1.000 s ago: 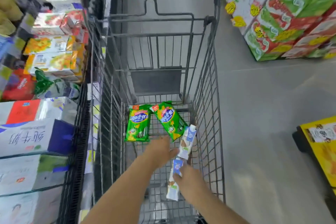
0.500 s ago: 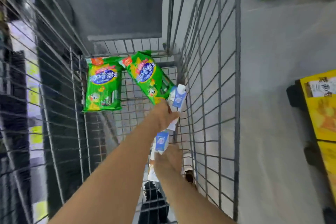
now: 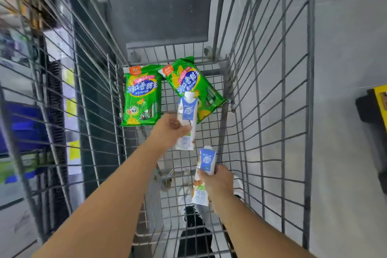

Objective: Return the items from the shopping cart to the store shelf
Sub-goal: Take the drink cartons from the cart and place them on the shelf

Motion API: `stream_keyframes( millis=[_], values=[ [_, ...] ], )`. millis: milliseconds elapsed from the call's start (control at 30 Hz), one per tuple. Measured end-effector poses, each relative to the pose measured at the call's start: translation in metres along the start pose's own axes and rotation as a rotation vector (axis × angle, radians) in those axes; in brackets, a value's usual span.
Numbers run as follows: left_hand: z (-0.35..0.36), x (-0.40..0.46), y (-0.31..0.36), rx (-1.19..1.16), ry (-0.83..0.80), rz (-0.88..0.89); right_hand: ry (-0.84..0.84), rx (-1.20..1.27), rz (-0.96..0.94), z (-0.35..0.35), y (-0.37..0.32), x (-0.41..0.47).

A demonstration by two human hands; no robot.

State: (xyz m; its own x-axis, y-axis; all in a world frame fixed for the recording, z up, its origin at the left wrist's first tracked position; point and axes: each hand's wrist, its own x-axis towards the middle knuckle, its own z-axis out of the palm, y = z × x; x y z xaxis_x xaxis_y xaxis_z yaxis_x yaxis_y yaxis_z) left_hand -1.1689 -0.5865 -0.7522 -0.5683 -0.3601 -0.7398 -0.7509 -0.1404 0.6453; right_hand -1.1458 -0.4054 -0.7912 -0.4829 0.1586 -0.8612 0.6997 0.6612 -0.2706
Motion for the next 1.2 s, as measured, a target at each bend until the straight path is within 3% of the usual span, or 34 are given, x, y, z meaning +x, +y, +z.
stream_keyframes(
  millis=[367,500,667,800,967,1200],
  values=[
    [-0.013,-0.03,-0.028,-0.091,0.043,-0.046,0.088,-0.047,-0.015,0.023,-0.006,-0.012],
    [-0.015,-0.035,-0.032,-0.131,0.061,-0.062,-0.044,-0.078,-0.012,0.029,-0.007,-0.018],
    [-0.018,-0.036,-0.041,-0.151,0.072,-0.107,-0.072,-0.003,0.004,0.028,-0.005,-0.014],
    [-0.024,-0.04,-0.039,-0.168,0.076,-0.118,-0.11,0.166,0.042,0.011,-0.011,-0.01],
    [-0.04,-0.069,-0.023,-0.202,0.086,-0.114,-0.191,0.21,-0.031,-0.025,-0.041,-0.033],
    [-0.081,-0.175,0.052,-0.211,0.1,-0.036,-0.236,0.188,-0.217,-0.095,-0.123,-0.148]
  ],
)
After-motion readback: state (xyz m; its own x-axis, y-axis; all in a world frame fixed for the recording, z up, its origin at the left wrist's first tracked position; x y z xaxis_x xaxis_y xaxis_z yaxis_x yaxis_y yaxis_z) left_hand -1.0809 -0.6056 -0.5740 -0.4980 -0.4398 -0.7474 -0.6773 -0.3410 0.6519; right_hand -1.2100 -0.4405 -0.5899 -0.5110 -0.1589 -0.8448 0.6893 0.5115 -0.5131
